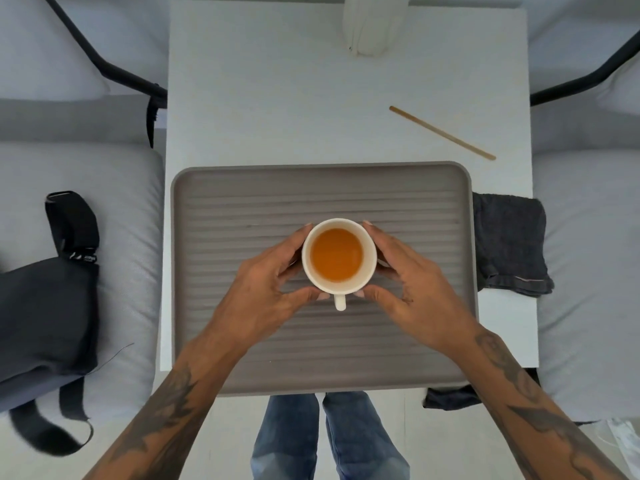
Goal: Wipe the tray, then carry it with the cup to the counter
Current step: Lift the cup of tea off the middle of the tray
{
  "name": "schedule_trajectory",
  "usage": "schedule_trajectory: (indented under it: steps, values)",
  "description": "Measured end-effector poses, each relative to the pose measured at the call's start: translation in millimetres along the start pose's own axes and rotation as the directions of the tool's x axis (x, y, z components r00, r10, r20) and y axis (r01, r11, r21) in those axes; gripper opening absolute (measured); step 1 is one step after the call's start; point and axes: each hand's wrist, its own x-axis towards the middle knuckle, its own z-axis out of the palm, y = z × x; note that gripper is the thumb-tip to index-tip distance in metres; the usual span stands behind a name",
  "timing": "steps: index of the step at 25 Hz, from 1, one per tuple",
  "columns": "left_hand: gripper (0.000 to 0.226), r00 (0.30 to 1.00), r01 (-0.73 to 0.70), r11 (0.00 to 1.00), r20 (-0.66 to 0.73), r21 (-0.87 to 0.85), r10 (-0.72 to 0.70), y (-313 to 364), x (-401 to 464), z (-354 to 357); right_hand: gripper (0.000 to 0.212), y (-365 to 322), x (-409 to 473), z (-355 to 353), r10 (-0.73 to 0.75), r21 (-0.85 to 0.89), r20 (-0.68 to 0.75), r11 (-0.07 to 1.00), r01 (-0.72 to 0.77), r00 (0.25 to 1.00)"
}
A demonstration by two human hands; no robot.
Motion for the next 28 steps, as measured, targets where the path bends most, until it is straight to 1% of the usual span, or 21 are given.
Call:
schedule_trajectory:
  steps: [3, 5, 14, 21, 28]
  values:
    - [0.088, 0.999, -0.032, 0.999, -0.008, 0.002, 0.032, -0.7, -0.4, 0.9, 0.081, 1.4, -0.3, 1.7, 0.001, 0.013, -0.007, 1.0, 0.0, 1.0]
    - [0.087, 0.999, -0.035, 0.999, -0.012, -0.01, 0.035, 0.4, -0.6, 1.5, 0.08, 1.6, -0.5, 2.1, -0.002, 0.024, -0.013, 1.0, 0.003, 1.0]
    - [0.087, 0.998, -0.052, 0.998, -0.021, 0.04, 0.053, 0.0, -0.9, 1.9, 0.076, -0.8, -0.5, 2.4, -0.013, 0.032, -0.032, 0.999, 0.014, 0.999]
    - [0.088, 0.998, -0.047, 0.999, -0.034, 0.011, 0.047, -3.3, -1.2, 3.1, 0.077, 1.1, -0.8, 4.1, -0.014, 0.065, -0.043, 0.998, 0.017, 0.999]
    - [0.086, 0.998, -0.054, 0.998, -0.035, 0.017, 0.054, 0.9, -1.3, 3.6, 0.077, -2.9, 0.1, 1.9, -0.009, 0.043, -0.035, 0.999, 0.011, 0.999]
